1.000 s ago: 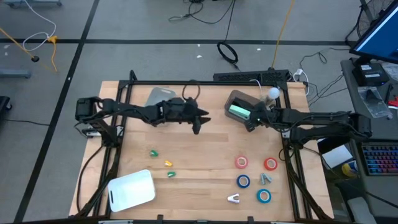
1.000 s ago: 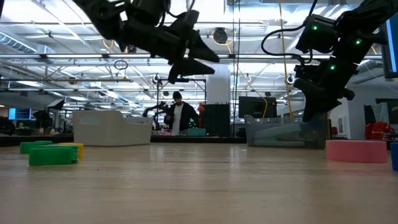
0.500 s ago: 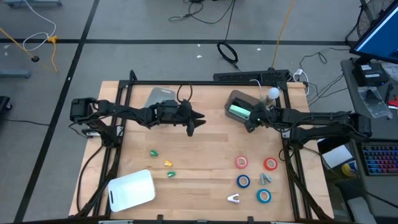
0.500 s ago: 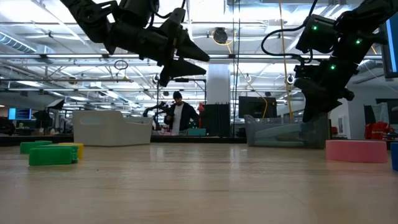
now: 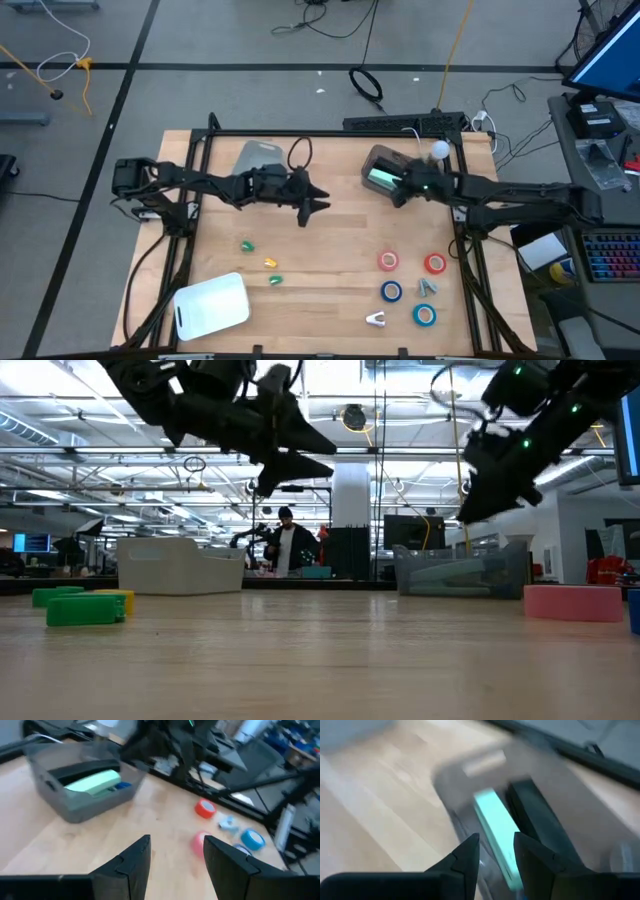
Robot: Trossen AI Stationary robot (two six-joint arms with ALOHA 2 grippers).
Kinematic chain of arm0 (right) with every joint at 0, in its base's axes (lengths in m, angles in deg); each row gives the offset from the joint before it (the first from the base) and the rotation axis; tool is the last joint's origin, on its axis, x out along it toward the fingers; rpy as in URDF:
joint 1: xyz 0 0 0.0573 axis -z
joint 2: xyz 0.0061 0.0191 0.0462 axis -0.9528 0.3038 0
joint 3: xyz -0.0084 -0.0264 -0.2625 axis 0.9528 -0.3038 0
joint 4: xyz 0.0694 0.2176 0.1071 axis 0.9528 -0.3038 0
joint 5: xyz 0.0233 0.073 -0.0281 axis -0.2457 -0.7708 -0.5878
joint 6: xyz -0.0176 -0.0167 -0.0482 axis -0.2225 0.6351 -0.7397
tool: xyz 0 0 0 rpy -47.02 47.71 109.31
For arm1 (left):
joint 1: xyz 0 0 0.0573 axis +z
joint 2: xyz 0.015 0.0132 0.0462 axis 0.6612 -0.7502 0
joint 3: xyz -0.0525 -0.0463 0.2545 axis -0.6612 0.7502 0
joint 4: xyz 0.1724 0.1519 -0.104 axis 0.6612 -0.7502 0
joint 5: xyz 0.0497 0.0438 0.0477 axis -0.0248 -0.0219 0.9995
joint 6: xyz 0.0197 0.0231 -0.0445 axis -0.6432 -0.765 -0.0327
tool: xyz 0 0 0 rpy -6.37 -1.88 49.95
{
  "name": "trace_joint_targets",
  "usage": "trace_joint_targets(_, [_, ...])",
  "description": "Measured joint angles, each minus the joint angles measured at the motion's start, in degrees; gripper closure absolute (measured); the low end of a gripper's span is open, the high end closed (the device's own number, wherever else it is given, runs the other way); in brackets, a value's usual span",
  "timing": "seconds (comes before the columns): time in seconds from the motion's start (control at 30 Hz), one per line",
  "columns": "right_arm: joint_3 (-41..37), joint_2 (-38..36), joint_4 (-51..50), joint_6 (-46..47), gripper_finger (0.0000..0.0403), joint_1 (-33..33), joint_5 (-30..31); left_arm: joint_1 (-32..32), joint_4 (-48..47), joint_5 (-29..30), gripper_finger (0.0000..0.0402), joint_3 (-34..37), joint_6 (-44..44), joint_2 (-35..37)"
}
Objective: Pick and place Stapler, Stapler remover, tape
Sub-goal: Put the top small green stapler into the black bin
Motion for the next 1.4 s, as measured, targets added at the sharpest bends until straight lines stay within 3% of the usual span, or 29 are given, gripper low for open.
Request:
trace_joint_targets(0.17, [0.0, -6.3, 3.7, -2.8, 0.0297, -2.1, 0.0, -3.3, -11.5, 0.0, 0.022, -0.1, -1.7, 4.5])
trace_joint_targets(0.4, [0.0, -13.9, 3.6, -3.3, 0.03, -4.7, 0.0, -8.7, -49.9, 7.3, 0.022, -5.0, 0.1, 11.9])
trace_joint_targets(0.6, [0.0, -17.3, 3.3, -5.0, 0.0303, -6.1, -0.1, -9.7, -71.9, 3.8, 0.022, -6.4, 3.0, 14.2])
trace_joint_targets(0.7, [0.0, -18.0, 3.5, -5.5, 0.0303, -6.2, -0.1, -9.7, -78.5, 0.2, 0.022, -6.4, 3.2, 14.2])
trace_joint_targets(0.83, [0.0, -18.4, 3.3, -5.4, 0.0305, -6.2, -0.1, -10.1, -83.7, -1.2, 0.022, -6.4, 3.9, 14.2])
trace_joint_targets(1.1, [0.0, -18.4, 3.3, -5.4, 0.0307, -6.2, -0.1, -12.3, -84.2, 2.4, 0.022, -6.4, -1.7, 14.0])
trace_joint_targets(1.27, [0.0, -18.4, 3.3, -5.4, 0.0308, -6.2, -0.1, -14.5, -84.0, 7.6, 0.022, -4.5, -2.8, 13.7])
trace_joint_targets(1.4, [0.0, -18.4, 3.3, -5.4, 0.0309, -6.2, 0.0, -16.8, -83.9, 8.0, 0.022, -2.0, -6.3, 13.7])
